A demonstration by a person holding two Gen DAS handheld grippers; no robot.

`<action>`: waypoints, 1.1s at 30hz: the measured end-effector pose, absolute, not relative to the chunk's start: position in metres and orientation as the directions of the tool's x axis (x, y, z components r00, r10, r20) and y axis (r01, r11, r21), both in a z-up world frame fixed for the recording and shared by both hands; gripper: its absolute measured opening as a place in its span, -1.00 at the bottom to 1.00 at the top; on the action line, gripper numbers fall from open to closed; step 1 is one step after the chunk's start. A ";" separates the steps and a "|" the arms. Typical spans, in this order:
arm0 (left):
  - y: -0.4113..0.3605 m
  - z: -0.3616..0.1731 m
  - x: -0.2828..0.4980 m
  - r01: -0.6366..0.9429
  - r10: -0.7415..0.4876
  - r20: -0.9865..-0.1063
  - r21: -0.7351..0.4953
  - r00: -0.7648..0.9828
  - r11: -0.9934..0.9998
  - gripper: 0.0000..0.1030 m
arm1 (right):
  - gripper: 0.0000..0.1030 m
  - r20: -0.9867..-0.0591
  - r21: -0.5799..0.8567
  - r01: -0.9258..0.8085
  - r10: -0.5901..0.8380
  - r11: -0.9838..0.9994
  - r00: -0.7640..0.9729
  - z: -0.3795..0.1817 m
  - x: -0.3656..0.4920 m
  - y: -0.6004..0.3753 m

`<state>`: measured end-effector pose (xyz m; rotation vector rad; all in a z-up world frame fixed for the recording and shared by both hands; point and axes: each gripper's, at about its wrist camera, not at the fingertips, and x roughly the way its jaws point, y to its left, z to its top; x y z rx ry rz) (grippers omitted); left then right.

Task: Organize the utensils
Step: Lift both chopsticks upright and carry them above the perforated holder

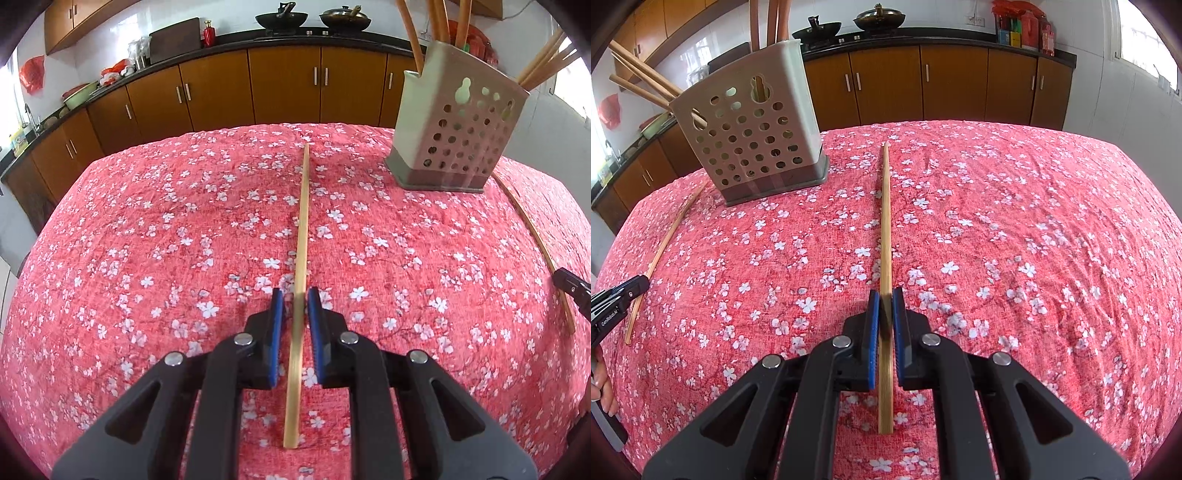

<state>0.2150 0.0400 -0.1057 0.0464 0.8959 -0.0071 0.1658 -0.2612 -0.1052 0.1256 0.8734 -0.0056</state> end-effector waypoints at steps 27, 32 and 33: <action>0.032 -0.018 0.176 0.062 -0.070 -0.663 -0.035 0.745 0.997 -0.85 | -0.85 -0.556 0.170 0.088 0.022 0.982 0.831 -0.028 0.133 -0.291; 0.038 -0.003 0.176 0.061 -0.081 -0.635 -0.054 0.768 0.997 -0.85 | -0.85 -0.522 0.176 0.087 0.018 0.981 0.853 -0.017 0.130 -0.294; 0.040 -0.001 0.175 0.062 -0.086 -0.631 -0.060 0.771 0.996 -0.85 | -0.85 -0.514 0.177 0.087 0.017 0.980 0.857 -0.015 0.129 -0.295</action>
